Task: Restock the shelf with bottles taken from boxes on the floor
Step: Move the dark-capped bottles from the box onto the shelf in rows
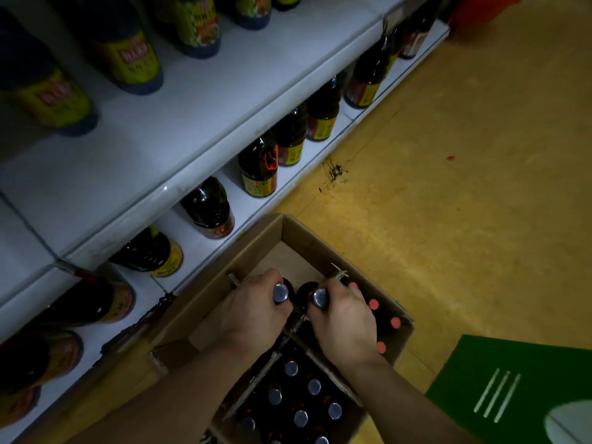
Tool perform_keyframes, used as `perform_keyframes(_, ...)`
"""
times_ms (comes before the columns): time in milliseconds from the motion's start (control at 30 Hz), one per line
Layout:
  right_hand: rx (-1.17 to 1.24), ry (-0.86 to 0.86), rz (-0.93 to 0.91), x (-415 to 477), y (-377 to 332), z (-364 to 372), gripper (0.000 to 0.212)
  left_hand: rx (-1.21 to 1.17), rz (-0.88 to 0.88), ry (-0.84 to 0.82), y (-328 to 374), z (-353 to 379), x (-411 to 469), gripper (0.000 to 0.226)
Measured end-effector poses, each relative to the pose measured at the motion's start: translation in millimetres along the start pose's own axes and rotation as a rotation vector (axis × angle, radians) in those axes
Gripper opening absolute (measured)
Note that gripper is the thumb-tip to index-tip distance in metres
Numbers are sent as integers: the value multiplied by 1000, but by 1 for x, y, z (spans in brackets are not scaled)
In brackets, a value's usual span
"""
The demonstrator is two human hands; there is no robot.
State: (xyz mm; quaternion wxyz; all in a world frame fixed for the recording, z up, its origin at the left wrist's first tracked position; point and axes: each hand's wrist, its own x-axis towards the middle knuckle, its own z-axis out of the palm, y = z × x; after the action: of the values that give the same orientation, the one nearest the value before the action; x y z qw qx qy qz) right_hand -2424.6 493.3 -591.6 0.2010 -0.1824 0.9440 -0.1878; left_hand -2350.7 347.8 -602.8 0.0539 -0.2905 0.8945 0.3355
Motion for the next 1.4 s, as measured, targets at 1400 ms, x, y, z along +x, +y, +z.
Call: perform_keyframes(1400,232,268,-89,-172,-164,-377,27,-100,154,332,257,-325,-172,21)
